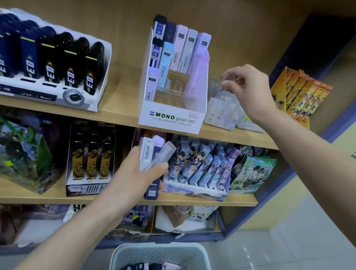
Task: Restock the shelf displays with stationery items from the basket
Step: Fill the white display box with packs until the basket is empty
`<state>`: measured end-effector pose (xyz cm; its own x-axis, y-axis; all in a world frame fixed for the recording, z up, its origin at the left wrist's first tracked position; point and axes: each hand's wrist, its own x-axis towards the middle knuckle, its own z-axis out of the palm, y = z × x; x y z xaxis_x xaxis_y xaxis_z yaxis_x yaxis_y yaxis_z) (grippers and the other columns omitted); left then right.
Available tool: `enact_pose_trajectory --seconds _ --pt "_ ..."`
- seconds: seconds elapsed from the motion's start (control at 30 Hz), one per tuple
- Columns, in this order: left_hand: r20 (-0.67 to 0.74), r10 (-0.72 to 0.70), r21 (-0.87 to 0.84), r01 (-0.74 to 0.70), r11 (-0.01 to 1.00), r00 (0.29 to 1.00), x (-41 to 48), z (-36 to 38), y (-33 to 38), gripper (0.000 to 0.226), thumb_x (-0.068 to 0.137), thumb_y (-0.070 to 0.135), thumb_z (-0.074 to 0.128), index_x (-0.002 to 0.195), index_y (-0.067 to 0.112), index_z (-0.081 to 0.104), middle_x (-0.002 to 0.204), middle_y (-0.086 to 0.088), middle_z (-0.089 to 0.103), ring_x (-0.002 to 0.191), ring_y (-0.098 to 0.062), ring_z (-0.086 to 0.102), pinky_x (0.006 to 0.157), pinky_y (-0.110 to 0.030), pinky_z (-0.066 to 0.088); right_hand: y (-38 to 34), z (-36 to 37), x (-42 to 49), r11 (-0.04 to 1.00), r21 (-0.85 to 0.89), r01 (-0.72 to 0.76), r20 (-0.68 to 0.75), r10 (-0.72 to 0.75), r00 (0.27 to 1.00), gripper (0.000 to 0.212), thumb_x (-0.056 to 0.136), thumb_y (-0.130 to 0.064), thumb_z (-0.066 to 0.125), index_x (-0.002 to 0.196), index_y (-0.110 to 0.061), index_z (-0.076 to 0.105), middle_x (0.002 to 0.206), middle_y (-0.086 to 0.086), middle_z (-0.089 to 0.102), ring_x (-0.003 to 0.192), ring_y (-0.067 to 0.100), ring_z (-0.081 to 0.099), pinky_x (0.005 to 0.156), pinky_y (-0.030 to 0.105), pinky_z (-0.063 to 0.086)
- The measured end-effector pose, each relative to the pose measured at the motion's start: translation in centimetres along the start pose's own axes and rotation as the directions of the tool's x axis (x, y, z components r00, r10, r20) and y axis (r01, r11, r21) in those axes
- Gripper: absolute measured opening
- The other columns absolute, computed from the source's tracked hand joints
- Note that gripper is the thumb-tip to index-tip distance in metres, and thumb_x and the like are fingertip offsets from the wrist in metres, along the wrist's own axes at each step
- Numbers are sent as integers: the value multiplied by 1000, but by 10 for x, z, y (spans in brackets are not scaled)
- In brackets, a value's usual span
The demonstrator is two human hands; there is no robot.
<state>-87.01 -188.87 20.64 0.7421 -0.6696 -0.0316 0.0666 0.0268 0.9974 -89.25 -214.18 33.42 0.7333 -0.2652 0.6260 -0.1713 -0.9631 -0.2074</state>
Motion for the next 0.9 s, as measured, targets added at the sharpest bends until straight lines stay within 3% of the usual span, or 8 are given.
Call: enact_pose_trajectory --seconds 0.07,0.17,0.37,0.5,0.63,0.77,0.83,0.9 --pt "2 -4 9 4 1000 1000 1 0 -2 22 92 23 58 112 21 50 94 -6 65 63 -8 62 66 -22 49 1 4 1 999 32 -35 35 34 999 14 88 -16 66 101 -12 64 86 -2 60 77 12 60 79 27 53" --pt "16 -6 -11 6 1000 1000 0 3 -2 26 92 24 59 116 25 50 95 -3 66 68 -4 64 63 -14 48 4 11 -1 987 105 -125 49 120 992 21 86 -12 68 102 -9 55 85 -1 60 70 2 55 68 11 48" --pt "50 -4 -50 7 999 999 3 3 -9 21 92 23 60 111 25 52 79 -4 65 70 -15 63 93 -50 47 8 21 0 995 17 -102 8 102 995 7 88 -12 65 95 -10 64 97 2 55 71 5 50 65 4 39" --pt "57 -11 -91 16 996 998 4 4 -13 23 90 23 61 112 25 54 74 -6 65 79 -20 64 90 -51 48 0 22 -9 992 -15 -129 -42 128 991 21 91 -15 62 111 -11 61 101 -3 47 67 0 45 66 11 35" --pt "72 -34 -146 44 988 997 3 4 -15 25 91 22 61 116 23 54 70 -5 62 69 -20 61 84 -45 50 -29 23 -50 975 191 -117 -157 148 977 8 96 -14 51 104 -15 53 88 -5 49 65 -2 44 61 10 36" --pt "73 -84 -174 96 980 994 1 7 -14 23 90 21 62 112 20 56 70 -6 61 61 -15 57 66 -31 54 -56 34 -110 864 385 -325 208 262 942 7 97 -23 50 103 -21 54 91 -6 58 73 7 53 63 14 41" --pt "102 -94 -165 110 980 990 0 10 -14 22 89 20 63 110 18 57 68 -2 62 57 -13 56 57 -26 51 -65 39 -129 778 407 -478 456 280 845 14 96 -29 52 109 -24 53 97 -6 60 79 10 60 65 16 47" --pt "129 -99 -170 120 978 987 -3 14 -15 21 88 17 64 108 17 57 64 2 62 55 -12 56 51 -22 49 -71 42 -137 694 425 -581 616 248 748 11 95 -28 54 102 -22 60 88 -7 63 71 3 61 62 17 50"
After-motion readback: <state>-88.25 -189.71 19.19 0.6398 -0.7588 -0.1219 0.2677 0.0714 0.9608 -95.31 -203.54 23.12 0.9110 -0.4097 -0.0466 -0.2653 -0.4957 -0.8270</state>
